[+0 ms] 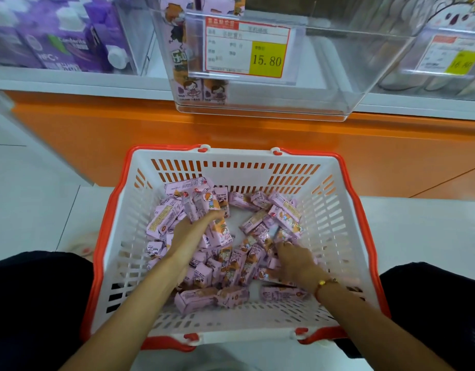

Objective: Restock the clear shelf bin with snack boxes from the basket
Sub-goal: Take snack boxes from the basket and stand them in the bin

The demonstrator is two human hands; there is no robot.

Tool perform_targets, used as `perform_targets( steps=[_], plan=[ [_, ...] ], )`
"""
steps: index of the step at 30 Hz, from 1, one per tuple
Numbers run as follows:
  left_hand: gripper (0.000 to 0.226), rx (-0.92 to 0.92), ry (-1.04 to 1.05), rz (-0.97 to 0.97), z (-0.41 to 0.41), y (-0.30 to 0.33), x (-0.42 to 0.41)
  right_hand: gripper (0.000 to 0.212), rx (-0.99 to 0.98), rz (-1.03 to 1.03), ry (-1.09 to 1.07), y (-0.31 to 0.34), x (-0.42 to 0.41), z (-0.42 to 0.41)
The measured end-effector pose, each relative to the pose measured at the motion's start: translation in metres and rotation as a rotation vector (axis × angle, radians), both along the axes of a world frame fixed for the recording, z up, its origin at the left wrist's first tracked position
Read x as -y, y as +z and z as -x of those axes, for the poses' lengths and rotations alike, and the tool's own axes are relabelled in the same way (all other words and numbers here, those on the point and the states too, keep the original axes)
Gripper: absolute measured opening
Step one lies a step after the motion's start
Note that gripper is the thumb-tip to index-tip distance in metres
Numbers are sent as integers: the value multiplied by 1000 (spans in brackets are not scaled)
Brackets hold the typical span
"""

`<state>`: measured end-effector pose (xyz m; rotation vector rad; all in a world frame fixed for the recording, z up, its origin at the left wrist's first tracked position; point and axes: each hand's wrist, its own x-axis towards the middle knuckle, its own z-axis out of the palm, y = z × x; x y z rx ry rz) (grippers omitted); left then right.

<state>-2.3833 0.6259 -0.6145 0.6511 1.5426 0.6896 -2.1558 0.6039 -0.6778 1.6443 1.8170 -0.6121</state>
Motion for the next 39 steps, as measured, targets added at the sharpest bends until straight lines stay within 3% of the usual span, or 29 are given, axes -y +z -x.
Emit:
perform_targets(
  steps=[3, 4, 7, 9, 11, 15, 19, 23, 25, 30, 34, 39],
  plan=[
    [35, 34, -49, -67, -2, 5, -1, 37, -104, -97, -97, 5, -3, 0],
    [35, 64, -61, -92, -2, 11, -1, 28, -277, -47, -230, 16, -11, -1],
    [42, 180, -150, -113, 0, 26, -1, 28, -895, 97, -679, 68, -39, 7],
    [40, 248, -195, -103, 3, 39, 1, 24, -1215, 123, -827, 107, -53, 13],
    [39, 315, -188, -122, 6, 56, 0, 19, -1421, 184, -831, 143, -63, 21],
    [59, 345, -189, -238, 12, 105, -7, 9, -1666, 231, -751, 214, -67, 36],
    [69, 237, -183, -383, 25, 165, -11, 12, -1773, 84, -634, 276, -58, 48],
    [54, 266, -247, -594, 42, 231, -16, 16, -1966, -119, -668, 325, -48, 51],
    [54, 258, -199, -711, 46, 259, -21, 7, -2071, -176, -681, 340, -44, 52],
    [39, 180, 57, -890, 51, 291, -51, 26, -2382, 4, -842, 363, -56, 45],
    [37, 165, 201, -908, 46, 289, -76, 19, -2400, 72, -945, 374, -86, 38],
    [69, 114, 299, -883, 43, 278, -98, 15, -1850, -331, -862, 377, -151, 41]
  ],
)
